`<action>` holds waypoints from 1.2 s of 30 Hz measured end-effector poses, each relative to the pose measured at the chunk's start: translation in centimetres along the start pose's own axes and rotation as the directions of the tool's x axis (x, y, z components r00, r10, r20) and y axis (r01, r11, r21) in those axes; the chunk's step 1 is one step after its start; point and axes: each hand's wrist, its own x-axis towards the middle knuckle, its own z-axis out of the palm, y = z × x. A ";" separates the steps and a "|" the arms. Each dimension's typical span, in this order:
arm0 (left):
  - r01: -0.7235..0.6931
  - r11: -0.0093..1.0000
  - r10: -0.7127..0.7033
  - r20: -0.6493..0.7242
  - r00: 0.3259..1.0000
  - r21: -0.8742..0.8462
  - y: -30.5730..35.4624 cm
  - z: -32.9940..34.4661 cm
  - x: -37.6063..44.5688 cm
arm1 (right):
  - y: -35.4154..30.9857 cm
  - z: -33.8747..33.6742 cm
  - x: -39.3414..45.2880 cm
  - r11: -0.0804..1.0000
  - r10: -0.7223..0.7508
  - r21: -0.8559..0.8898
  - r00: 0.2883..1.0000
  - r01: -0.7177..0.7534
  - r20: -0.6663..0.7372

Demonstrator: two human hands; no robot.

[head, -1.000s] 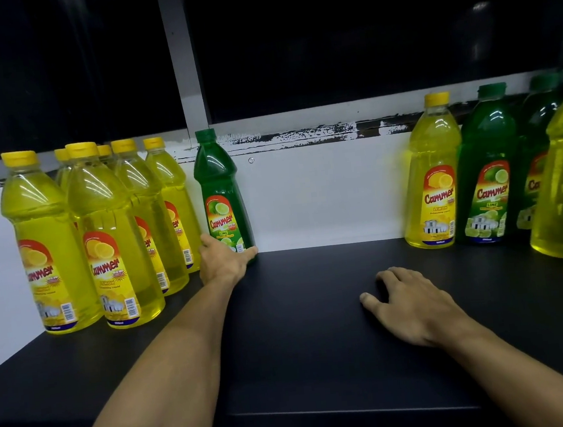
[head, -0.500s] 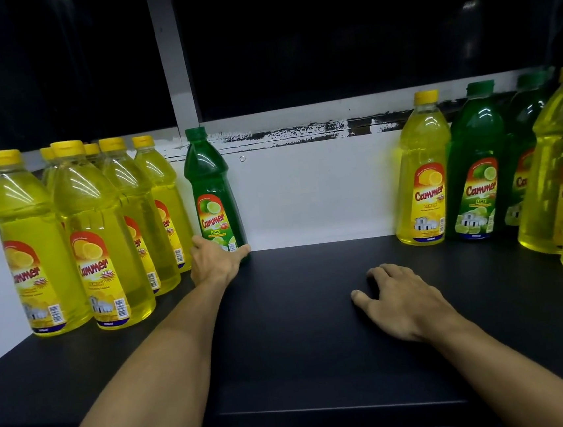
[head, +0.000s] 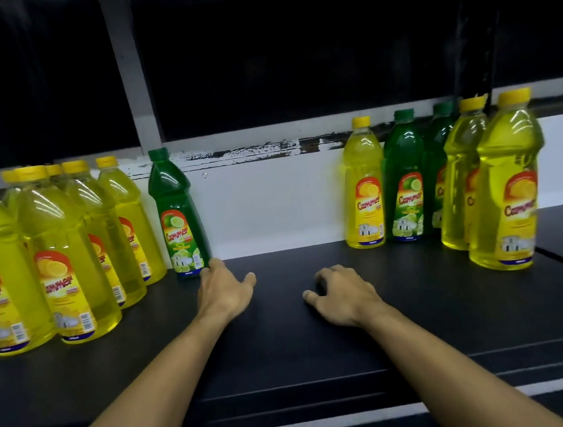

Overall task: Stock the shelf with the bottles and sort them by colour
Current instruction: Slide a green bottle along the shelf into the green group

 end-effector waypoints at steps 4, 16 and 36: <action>-0.205 0.977 0.191 0.193 0.962 0.058 2.3 1.5 -2.2 | 1.3 -1.1 -0.1 0.925 0.091 0.372 0.995 -0.069 -0.040; -0.410 0.891 0.336 0.320 0.886 0.198 3.4 2.4 -2.8 | 9.3 -8.2 4.4 0.923 0.385 0.168 0.826 -0.347 -0.410; -0.389 0.897 0.339 0.239 0.910 0.210 3.3 3.4 -2.1 | 10.1 -9.7 11.5 0.898 0.416 0.154 0.681 -0.412 -0.602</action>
